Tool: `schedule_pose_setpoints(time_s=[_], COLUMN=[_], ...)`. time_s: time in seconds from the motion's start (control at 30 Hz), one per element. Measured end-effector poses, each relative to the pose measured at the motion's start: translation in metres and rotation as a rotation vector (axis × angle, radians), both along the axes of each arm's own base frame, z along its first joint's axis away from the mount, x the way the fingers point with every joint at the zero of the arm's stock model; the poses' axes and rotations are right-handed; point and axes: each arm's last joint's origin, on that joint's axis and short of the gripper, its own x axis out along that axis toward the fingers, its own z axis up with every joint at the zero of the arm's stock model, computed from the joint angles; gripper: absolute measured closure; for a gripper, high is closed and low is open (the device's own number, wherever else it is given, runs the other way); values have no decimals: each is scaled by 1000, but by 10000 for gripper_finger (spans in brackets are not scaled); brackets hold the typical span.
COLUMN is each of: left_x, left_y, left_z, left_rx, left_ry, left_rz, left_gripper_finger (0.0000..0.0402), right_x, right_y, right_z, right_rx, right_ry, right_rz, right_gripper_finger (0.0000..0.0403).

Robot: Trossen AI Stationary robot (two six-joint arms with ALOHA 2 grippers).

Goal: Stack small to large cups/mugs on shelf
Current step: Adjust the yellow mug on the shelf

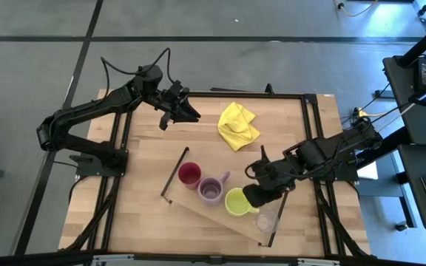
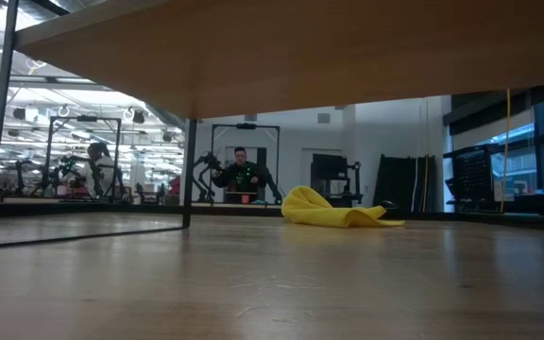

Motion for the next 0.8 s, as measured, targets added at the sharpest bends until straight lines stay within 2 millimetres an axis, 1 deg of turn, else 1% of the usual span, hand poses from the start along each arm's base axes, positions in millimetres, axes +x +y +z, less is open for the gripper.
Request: schedule_pose_setpoints(time_s=[0.17,0.23,0.57,0.8], left_x=[0,0,0,0], left_y=[0,0,0,0], left_z=[0,0,0,0], left_rx=[4,4,11,11], left_ry=[-1,-1,-4,-4], left_rz=[-1,-1,-1,-1], left_gripper_finger=[308,308,308,308], right_x=[7,8,20,24], right_y=[15,19,25,29], right_z=[-4,-8,-21,-29], right_rx=[97,91,57,42], right_ry=[10,22,43,62], right_rz=[67,65,49,53], right_gripper_finger=[402,402,402,402])
